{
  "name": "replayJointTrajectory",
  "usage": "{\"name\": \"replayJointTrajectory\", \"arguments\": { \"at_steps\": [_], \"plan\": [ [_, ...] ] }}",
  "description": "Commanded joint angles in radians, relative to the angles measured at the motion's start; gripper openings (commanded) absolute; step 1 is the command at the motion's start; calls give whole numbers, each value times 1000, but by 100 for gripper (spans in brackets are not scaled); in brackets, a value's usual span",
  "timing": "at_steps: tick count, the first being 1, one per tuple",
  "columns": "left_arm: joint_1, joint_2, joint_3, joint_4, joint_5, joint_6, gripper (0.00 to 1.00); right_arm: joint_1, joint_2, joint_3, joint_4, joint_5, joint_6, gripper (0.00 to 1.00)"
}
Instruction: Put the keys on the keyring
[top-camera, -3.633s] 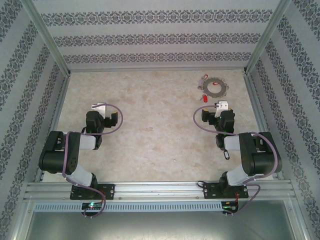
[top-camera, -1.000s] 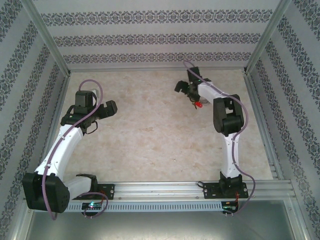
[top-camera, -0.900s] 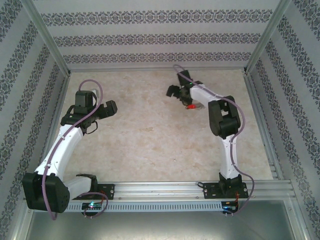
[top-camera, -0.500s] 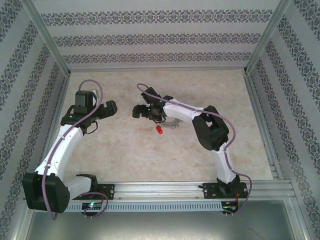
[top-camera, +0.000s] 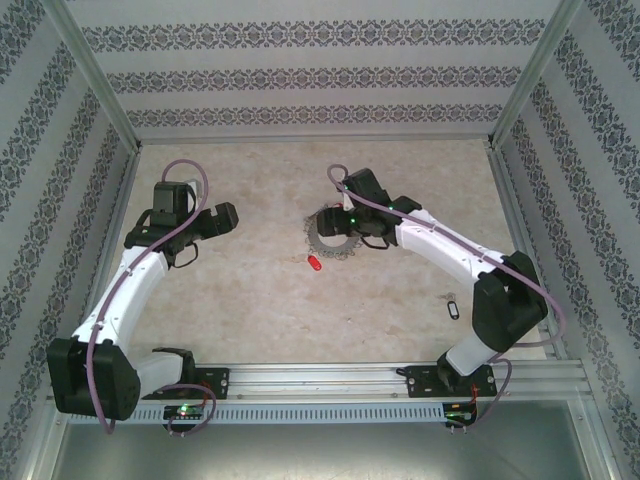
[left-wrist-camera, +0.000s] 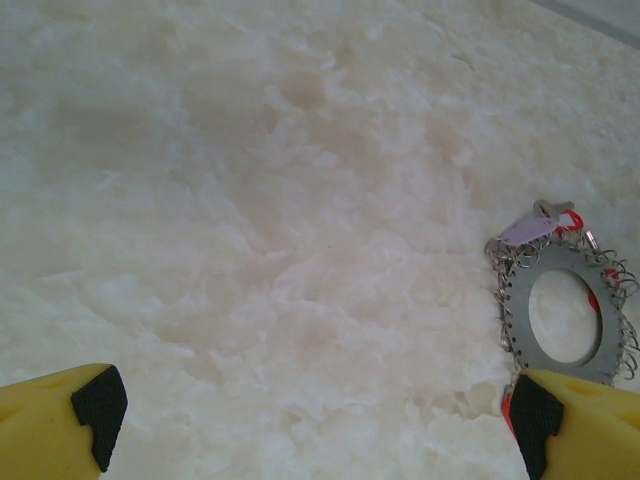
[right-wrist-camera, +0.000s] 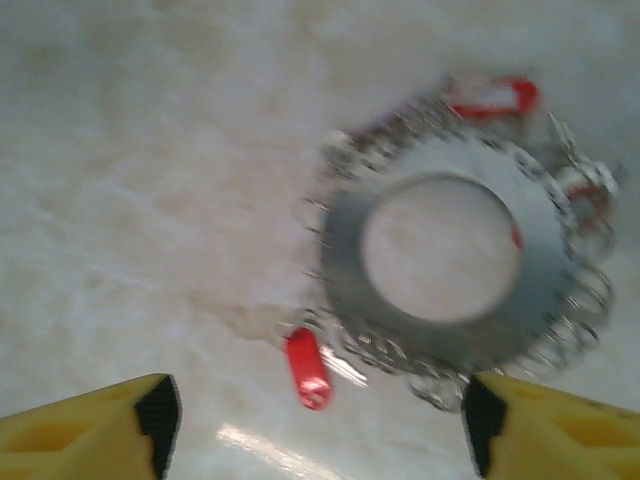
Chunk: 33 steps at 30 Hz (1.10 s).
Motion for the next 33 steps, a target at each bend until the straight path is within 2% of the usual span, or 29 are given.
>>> {"name": "replayJointTrajectory", "arguments": {
  "at_steps": [1, 2, 5, 9, 12, 17, 21, 25, 31, 33],
  "plan": [
    [-8, -18, -25, 40, -37, -15, 99, -6, 60, -28, -15, -59, -44, 56],
    [-8, -14, -25, 45, -36, -16, 99, 0, 76, -20, -17, -34, -38, 53],
    [-8, 7, -9, 29, -41, -11, 99, 4, 99, -23, -24, 44, -36, 51],
    [-8, 11, -3, 5, -77, -5, 99, -23, 107, -41, -33, 50, -56, 48],
    [-8, 11, -1, 12, -65, -5, 99, -36, 131, -31, -72, 97, -85, 40],
    [-8, -5, -16, 16, -77, -25, 99, -39, 154, -18, -96, 85, -109, 39],
    [-8, -11, -14, 20, -69, -24, 99, -112, 163, -19, -89, 111, -90, 34],
    [-8, -7, -19, 23, -74, -27, 99, -181, 181, 1, -56, -7, -58, 33],
    [-8, 13, -1, 2, -63, -22, 99, -205, 246, 36, -20, -78, -58, 32],
    [-8, 16, 1, 4, -59, -22, 99, -199, 261, 30, 15, -137, -49, 32]
  ]
}}
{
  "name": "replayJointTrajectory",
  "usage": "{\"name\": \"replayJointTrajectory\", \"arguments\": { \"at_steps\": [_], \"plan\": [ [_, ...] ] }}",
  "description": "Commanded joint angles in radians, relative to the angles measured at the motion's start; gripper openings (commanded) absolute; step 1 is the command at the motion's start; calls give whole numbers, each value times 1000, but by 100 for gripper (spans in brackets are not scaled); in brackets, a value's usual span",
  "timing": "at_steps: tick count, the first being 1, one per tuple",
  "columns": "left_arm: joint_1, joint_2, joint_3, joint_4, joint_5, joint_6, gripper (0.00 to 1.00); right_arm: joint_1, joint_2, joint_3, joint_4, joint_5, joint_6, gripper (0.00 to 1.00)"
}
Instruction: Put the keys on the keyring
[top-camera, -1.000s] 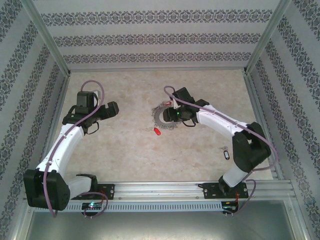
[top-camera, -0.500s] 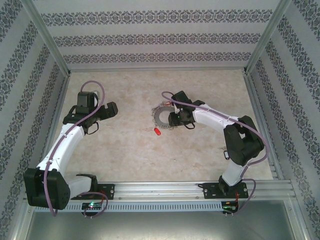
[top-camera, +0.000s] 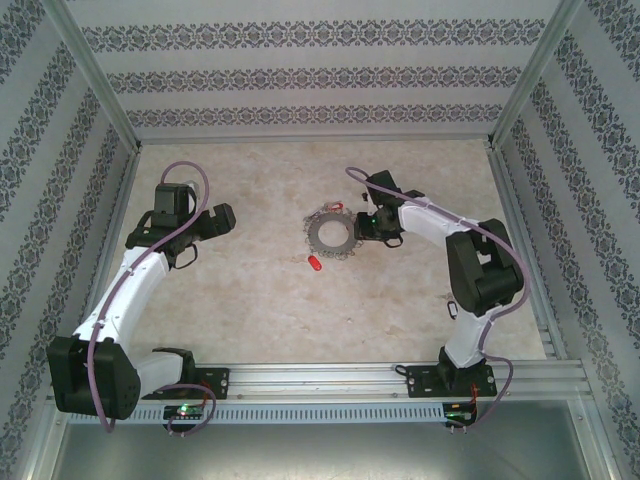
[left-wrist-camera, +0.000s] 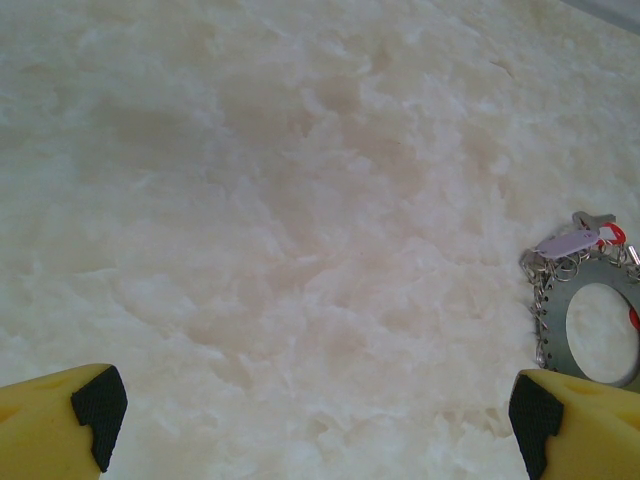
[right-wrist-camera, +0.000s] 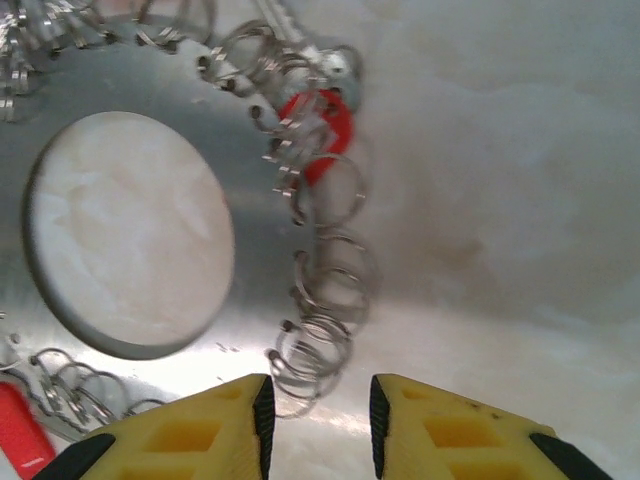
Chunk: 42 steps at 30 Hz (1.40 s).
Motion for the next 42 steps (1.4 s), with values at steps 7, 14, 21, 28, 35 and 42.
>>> {"name": "replayJointTrajectory", "arguments": {
  "at_steps": [7, 14, 21, 28, 35, 42],
  "plan": [
    [-8, 17, 20, -14, 4, -15, 99, 106, 25, 3, 50, -57, 39, 38],
    [-8, 29, 28, -24, 12, -16, 99, 191, -43, 14, -18, 56, 8, 38],
    [-8, 34, 34, -37, 15, -18, 99, 206, -10, 8, -54, 79, -27, 33],
    [-8, 31, 32, -31, 20, -24, 99, 238, 5, 8, -107, 228, -38, 28],
    [-8, 46, 38, -33, 31, -25, 99, 239, 26, 14, -103, 247, -30, 35],
    [-8, 36, 36, -31, 31, -31, 99, 249, 39, 20, -97, 265, -8, 45]
  ]
}}
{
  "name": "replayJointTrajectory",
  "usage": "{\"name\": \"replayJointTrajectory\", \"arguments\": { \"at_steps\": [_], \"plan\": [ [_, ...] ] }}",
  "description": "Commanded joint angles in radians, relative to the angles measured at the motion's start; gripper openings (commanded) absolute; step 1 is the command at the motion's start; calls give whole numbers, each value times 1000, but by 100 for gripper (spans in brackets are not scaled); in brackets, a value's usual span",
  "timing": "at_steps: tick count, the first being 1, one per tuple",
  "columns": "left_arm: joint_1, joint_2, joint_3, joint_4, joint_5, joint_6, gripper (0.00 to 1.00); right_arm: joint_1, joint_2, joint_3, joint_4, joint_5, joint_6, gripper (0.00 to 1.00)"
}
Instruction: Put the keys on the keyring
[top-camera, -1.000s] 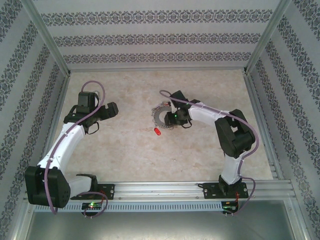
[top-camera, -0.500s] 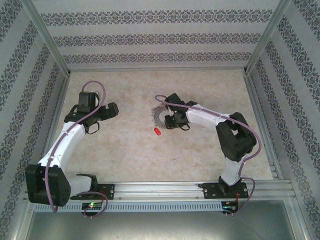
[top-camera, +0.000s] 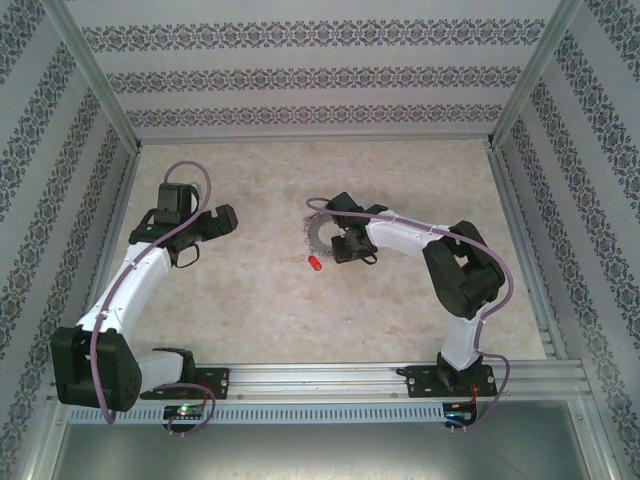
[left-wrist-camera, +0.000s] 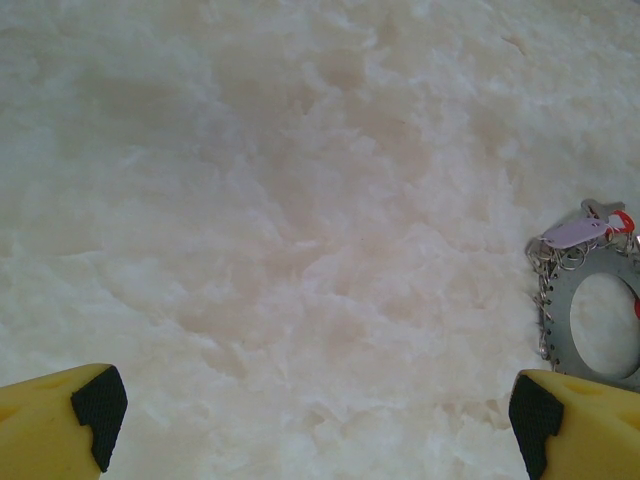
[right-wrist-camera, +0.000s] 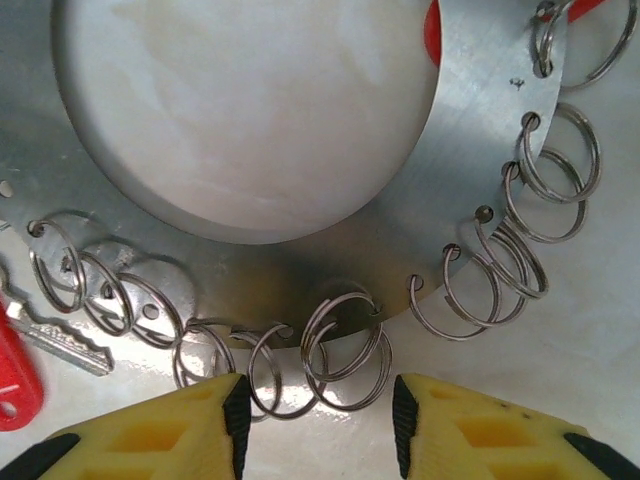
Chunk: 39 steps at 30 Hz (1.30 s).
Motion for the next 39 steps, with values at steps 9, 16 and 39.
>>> {"name": "replayJointTrajectory", "arguments": {
  "at_steps": [9, 16, 39],
  "plan": [
    [-8, 1, 32, -26, 10, -14, 99, 10, 11, 19, -36, 118, 19, 40],
    [-8, -2, 34, -29, 13, -11, 99, 8, -3, 34, -44, 147, 12, 39],
    [-8, -9, 25, -21, 15, -22, 99, -160, -149, -7, 39, -30, -57, 48]
  ]
}}
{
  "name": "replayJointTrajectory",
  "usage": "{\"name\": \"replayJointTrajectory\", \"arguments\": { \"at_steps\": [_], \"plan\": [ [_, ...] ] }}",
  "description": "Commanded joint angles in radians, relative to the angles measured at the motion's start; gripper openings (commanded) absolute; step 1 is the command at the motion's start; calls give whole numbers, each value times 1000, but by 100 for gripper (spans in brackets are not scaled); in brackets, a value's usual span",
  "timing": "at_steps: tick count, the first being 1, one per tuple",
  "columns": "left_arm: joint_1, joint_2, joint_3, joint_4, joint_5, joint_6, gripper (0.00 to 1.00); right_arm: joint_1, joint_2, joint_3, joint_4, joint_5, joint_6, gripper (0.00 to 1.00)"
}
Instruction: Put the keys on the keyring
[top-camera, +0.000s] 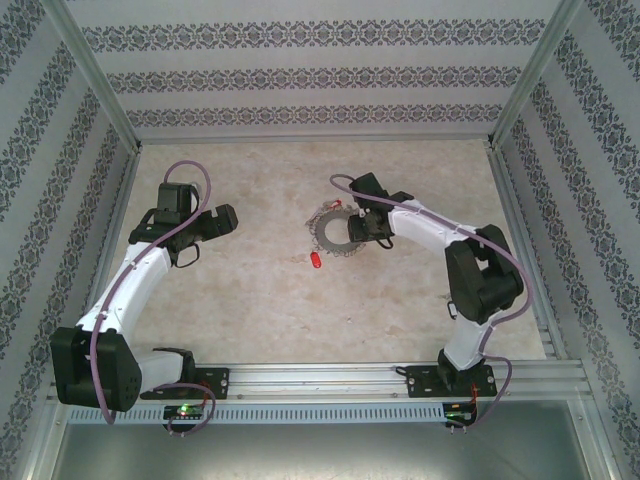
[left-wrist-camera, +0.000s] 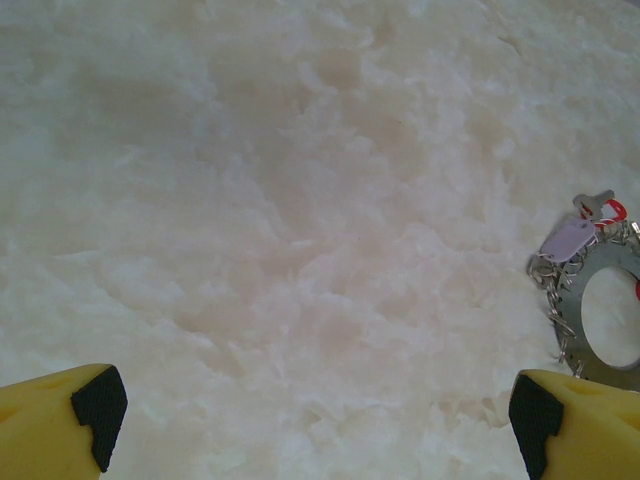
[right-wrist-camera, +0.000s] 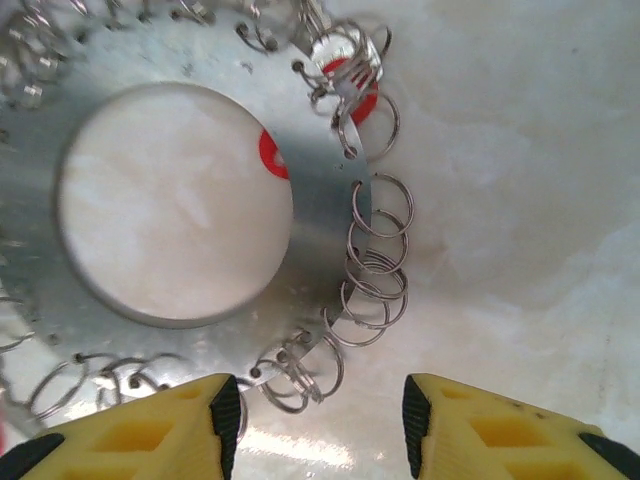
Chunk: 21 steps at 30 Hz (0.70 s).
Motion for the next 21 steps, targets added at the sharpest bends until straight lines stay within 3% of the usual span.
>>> {"name": "replayJointTrajectory", "arguments": {
  "at_steps": [1, 6, 10, 12, 17, 21],
  "plan": [
    [-7, -8, 21, -24, 2, -18, 99, -30, -52, -23, 16, -55, -29, 47],
    [-8, -8, 15, -15, 3, -22, 99, -47, -55, -50, 17, -87, -55, 36],
    [-8, -7, 17, -25, -12, -19, 99, -40, -54, -85, 35, -181, -51, 8],
    [-8, -8, 13, -22, -15, -20, 99, -33, -66, -112, 53, -243, -45, 8],
    [-8, -5, 21, -26, -6, -11, 99, -31, -76, -188, 133, -301, 8, 30],
    [-8, -3, 18, -15, 0, -14, 99, -81, -65, -236, 249, -423, 98, 25]
  ]
}}
